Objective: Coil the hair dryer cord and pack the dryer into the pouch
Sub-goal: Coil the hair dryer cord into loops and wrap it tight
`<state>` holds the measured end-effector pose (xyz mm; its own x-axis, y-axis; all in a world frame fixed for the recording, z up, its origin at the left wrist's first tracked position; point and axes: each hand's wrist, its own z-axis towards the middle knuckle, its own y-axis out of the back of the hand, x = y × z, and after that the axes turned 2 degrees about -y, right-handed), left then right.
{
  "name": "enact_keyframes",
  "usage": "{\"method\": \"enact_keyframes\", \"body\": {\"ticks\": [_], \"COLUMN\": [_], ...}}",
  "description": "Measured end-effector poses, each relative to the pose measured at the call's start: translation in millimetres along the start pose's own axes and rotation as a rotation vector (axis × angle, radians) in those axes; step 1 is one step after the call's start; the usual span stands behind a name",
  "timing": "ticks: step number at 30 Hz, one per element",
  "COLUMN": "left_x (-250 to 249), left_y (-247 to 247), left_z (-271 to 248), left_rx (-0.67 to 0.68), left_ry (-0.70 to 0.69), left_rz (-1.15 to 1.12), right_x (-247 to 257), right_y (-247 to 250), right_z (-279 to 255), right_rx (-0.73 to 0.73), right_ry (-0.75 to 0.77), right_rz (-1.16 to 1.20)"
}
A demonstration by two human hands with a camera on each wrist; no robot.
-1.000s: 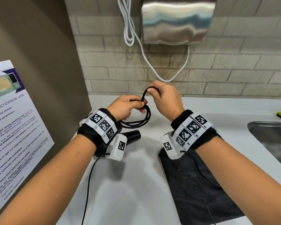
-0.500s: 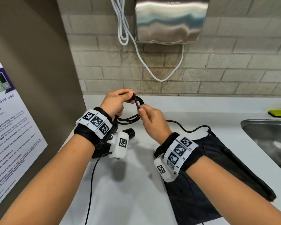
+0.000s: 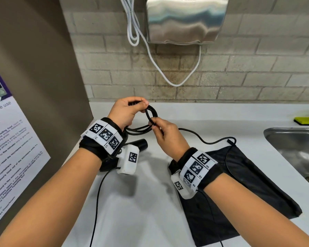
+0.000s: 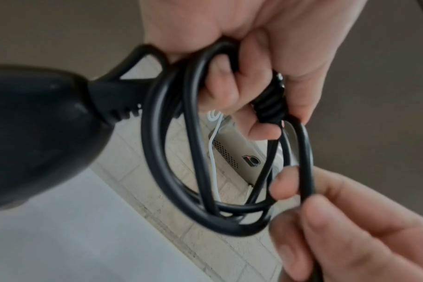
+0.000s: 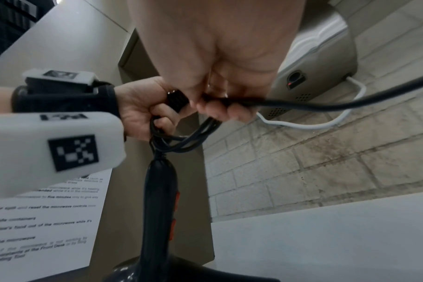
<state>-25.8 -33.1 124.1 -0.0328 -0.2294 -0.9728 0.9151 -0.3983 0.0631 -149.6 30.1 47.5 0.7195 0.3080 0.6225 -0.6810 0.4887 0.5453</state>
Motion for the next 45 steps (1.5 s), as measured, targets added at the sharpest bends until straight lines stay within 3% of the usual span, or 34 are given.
{"method": "enact_keyframes", "body": {"ticks": [7, 11, 14, 17, 19, 21, 23, 25, 27, 29, 33, 37, 40, 43, 45], "left_x": [4, 7, 9, 8, 8, 9, 10, 10, 11, 12, 13, 14, 15, 17, 17], "left_y": [-8, -11, -12, -10, -8, -6, -5, -5, -5, -6, -5, -2, 1, 1, 1], "left_z": [2, 3, 5, 6, 7, 8, 9, 9, 8, 8, 10, 12, 14, 16, 17], "left_rx": [-0.045, -0.042, -0.076, -0.093, -0.099, -0.106, -0.108, -0.098, -0.091, -0.089, -0.081, -0.073, -0.072, -0.086, -0.101], "left_ry": [-0.028, -0.032, -0.014, 0.004, 0.012, 0.017, 0.026, 0.033, 0.041, 0.05, 0.062, 0.058, 0.054, 0.054, 0.057], "left_rz": [-0.004, 0.019, 0.03, 0.01, 0.007, 0.004, -0.001, -0.014, -0.019, -0.021, -0.035, -0.039, -0.07, -0.081, -0.081], "right_x": [-34, -46, -52, -57, -57, -55, -60, -79, -101, -115, -122, -117, -108, -77, -49], "right_y": [41, 54, 51, 49, 48, 47, 45, 41, 35, 31, 32, 40, 46, 50, 50], "right_z": [-14, -21, -29, -39, -45, -51, -56, -58, -58, -58, -53, -46, -32, -16, -11], "right_rx": [0.155, 0.194, 0.078, -0.188, -0.23, 0.002, 0.34, 0.598, 0.742, 0.768, 0.688, 0.688, 0.401, 0.07, -0.065], "right_ry": [-0.027, -0.027, 0.02, 0.189, 0.274, 0.192, -0.058, -0.299, -0.538, -0.679, -0.773, -0.773, -0.732, -0.509, -0.36], "right_rz": [-0.444, -0.305, -0.243, -0.386, -0.425, -0.333, -0.342, -0.526, -0.689, -0.813, -0.856, -0.802, -0.498, -0.23, -0.127]}}
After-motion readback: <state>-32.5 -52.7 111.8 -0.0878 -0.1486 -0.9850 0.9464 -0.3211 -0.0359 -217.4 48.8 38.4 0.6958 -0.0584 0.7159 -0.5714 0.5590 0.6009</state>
